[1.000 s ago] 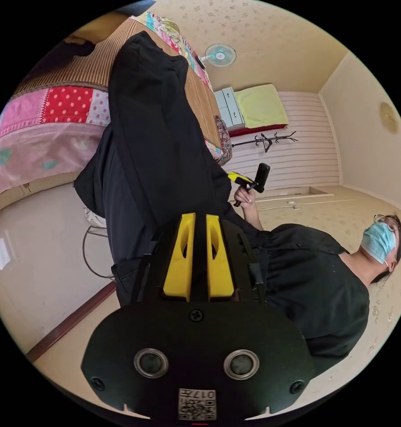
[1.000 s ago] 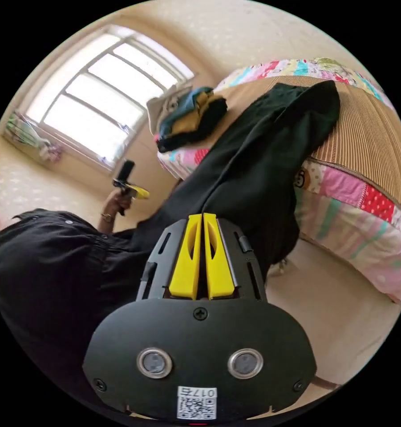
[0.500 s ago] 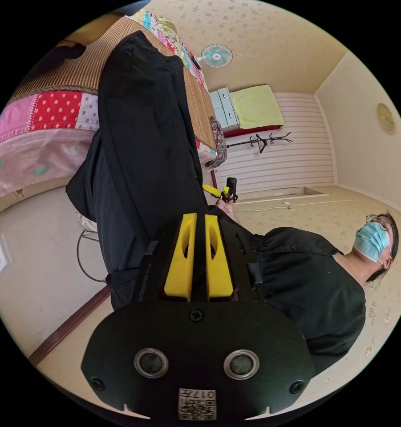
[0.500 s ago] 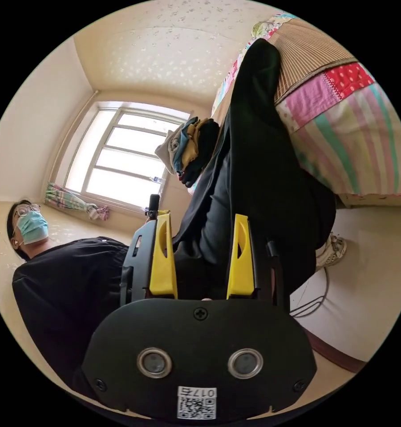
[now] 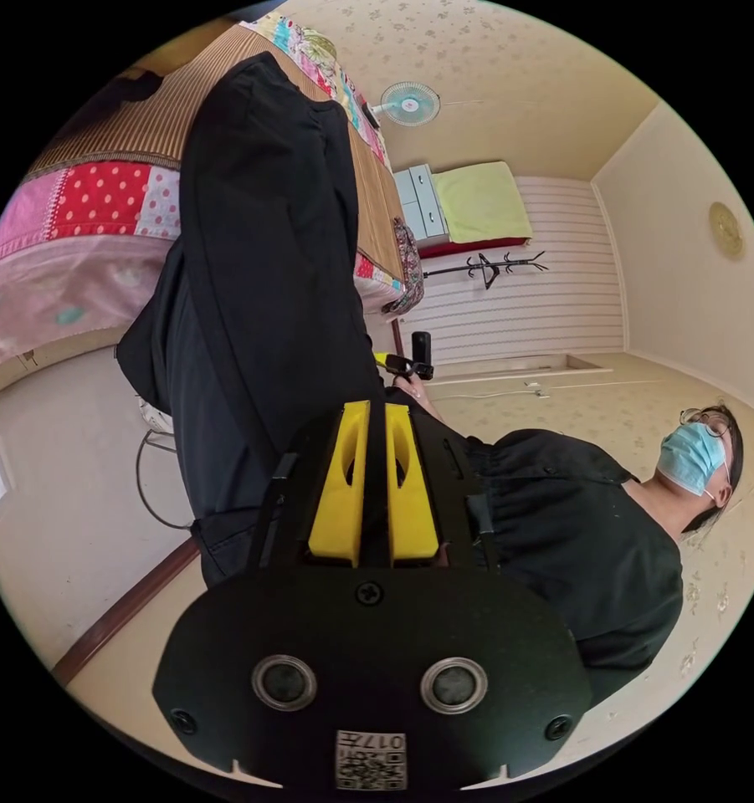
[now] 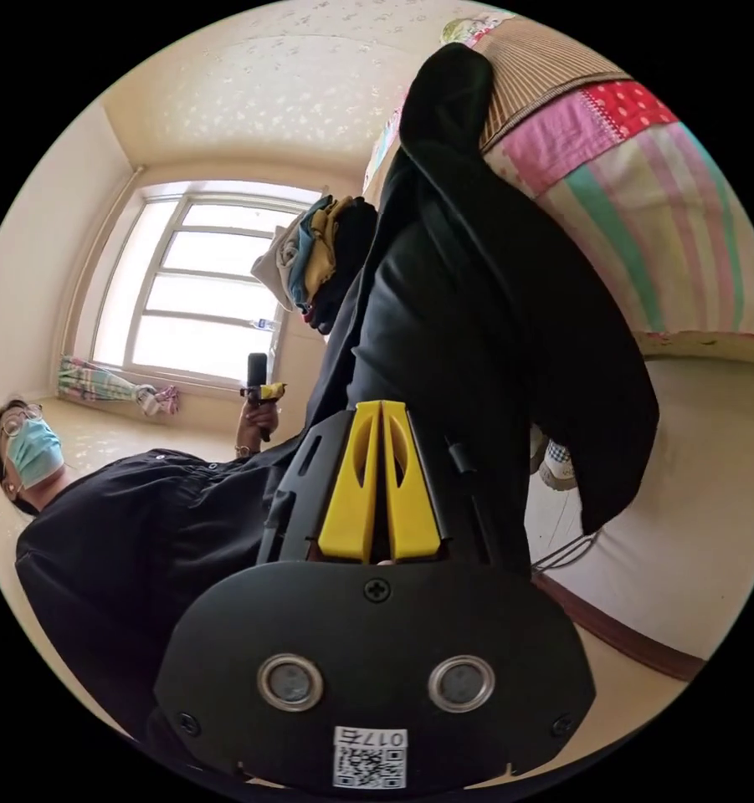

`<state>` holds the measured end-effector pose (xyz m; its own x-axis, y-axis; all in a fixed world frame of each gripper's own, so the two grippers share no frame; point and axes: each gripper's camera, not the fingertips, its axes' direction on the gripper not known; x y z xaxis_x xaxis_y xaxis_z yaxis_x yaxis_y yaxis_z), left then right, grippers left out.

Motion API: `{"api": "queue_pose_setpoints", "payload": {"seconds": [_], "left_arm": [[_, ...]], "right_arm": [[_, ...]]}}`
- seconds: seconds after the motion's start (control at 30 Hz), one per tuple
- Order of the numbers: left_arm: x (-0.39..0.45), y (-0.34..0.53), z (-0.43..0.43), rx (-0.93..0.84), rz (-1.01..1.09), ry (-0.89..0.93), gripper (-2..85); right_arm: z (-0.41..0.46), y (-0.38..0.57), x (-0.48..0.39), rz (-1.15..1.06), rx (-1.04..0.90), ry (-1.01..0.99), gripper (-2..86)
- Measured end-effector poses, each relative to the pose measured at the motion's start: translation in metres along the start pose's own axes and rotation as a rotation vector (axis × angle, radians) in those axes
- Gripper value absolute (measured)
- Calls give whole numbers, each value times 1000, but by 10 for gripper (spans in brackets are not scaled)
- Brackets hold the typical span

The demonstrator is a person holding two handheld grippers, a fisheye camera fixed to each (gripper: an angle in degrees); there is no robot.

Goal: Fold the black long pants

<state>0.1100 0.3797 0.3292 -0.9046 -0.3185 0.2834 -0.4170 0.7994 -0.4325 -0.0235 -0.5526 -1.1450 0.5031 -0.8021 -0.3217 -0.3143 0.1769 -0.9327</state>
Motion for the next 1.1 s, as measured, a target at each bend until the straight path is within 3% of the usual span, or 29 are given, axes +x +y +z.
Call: {"api": "queue_pose_setpoints", "payload": {"seconds": [0.2,0.33,0.53,0.7,0.87,0.97,1.1], "left_arm": [[-10,2,5,0,1,5,42],[-16,4,9,3,3,8,42],[-26,8,25,4,11,24,42],[-32,17,30,2,32,22,42],[-41,41,18,56,39,1,42],[-35,54,17,27,155,-4,42],[-14,51,27,17,287,-44,72]], "right_arm": [[-29,-17,8,50,214,164,90],[-18,-64,12,84,140,505,116],[34,-124,18,56,103,752,99],[64,-140,76,228,-23,608,89],[42,-106,46,189,88,765,33],[8,-88,7,79,135,579,24],[-18,-103,-108,-319,78,193,19]]}}
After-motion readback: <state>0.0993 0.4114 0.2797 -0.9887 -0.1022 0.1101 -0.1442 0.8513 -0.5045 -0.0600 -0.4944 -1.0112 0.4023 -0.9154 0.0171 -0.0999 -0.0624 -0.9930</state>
